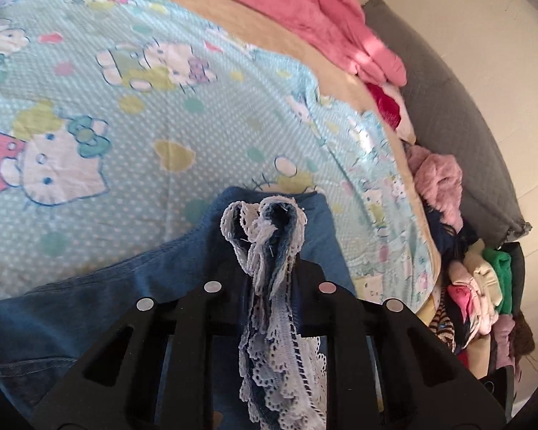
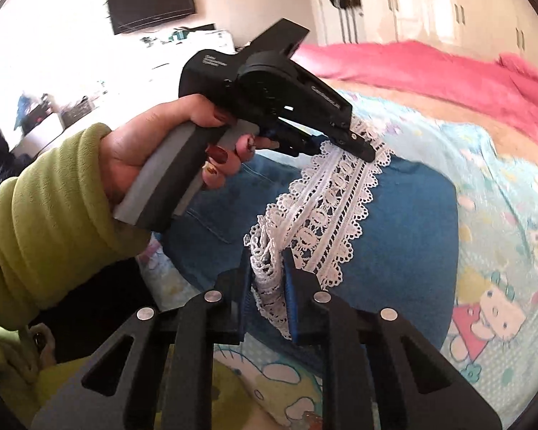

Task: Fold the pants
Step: 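Lift the held hem end and fold it over toward the waistband with both grippers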

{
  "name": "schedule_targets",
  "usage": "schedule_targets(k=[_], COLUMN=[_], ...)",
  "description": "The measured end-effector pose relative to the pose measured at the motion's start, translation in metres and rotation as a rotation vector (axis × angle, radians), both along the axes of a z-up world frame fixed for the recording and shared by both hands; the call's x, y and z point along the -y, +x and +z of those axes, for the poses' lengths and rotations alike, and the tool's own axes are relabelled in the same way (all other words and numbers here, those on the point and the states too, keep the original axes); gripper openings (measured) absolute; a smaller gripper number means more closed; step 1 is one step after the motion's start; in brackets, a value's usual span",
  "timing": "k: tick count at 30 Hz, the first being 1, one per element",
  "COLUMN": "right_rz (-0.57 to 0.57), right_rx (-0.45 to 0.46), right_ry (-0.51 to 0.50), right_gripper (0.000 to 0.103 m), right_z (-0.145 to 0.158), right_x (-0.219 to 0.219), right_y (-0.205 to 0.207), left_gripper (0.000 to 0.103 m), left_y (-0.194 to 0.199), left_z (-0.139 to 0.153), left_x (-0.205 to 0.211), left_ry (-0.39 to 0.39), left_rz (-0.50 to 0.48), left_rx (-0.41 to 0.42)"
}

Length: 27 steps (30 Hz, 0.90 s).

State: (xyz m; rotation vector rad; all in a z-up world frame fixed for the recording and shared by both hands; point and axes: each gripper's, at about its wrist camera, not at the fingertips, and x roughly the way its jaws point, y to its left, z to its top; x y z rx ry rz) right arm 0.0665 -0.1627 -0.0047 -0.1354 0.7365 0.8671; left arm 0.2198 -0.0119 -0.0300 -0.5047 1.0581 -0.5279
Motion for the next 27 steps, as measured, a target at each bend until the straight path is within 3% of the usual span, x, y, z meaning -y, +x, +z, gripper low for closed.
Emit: schedule_targets(k=[7, 9, 11, 15, 16, 19, 20, 21, 22, 24, 27], right_rz=[0.032, 0.042, 0.054, 0.048, 0.029, -0.045, -0.080, -0.105, -0.131, -0.154, -0.159], right_rx=[-0.003, -0.031, -0.049, -0.057, -0.053, -0.033, -0.028, -0.030, -0.038, -0.054, -0.065], right_ry=[-0.099, -0.106, -0.095, -0.020, -0.009, -0.019, -0.029, -0.040, -0.055, -0.081, -0.125], right_gripper=[0.016, 0.023, 0.034, 0.042, 0.048, 0.049, 0.049, 0.049, 0.048, 0.034, 0.031], right_z=[-0.020, -0.028, -0.028, -0.003, 0.002, 0.012, 0.012, 0.012, 0.011, 0.006, -0.002], right_x=[-0.028, -0.035, -0.034, -0.005, 0.006, 0.030, 0.040, 0.047, 0.053, 0.057, 0.057], right_y=[-0.006, -0.009, -0.011, -0.018, -0.017, -0.016, -0.013, -0.009, -0.006, -0.003, -0.001], left_gripper=[0.016, 0.031, 0.034, 0.042, 0.042, 0.042, 0.035, 0.019, 0.014, 0.012, 0.012], left_y=[-0.001, -0.001, -0.004, -0.020, -0.028, -0.047, -0.056, -0.064, -0.072, -0.091, -0.115], left_z=[-0.015, -0.021, -0.019, -0.001, 0.007, 0.019, 0.023, 0.026, 0.027, 0.029, 0.021], left_x=[-0.006, -0.006, -0.009, -0.018, -0.021, -0.023, -0.022, -0.021, -0.018, -0.006, 0.019], left_ry=[0.089, 0.112, 0.131, 0.207, 0.242, 0.306, 0.327, 0.328, 0.323, 0.330, 0.323], left_rz=[0.032, 0.039, 0.045, 0.080, 0.090, 0.102, 0.101, 0.091, 0.076, 0.038, -0.055], left_rx=[-0.017, -0.021, -0.011, 0.057, 0.085, 0.133, 0.147, 0.156, 0.163, 0.180, 0.174])
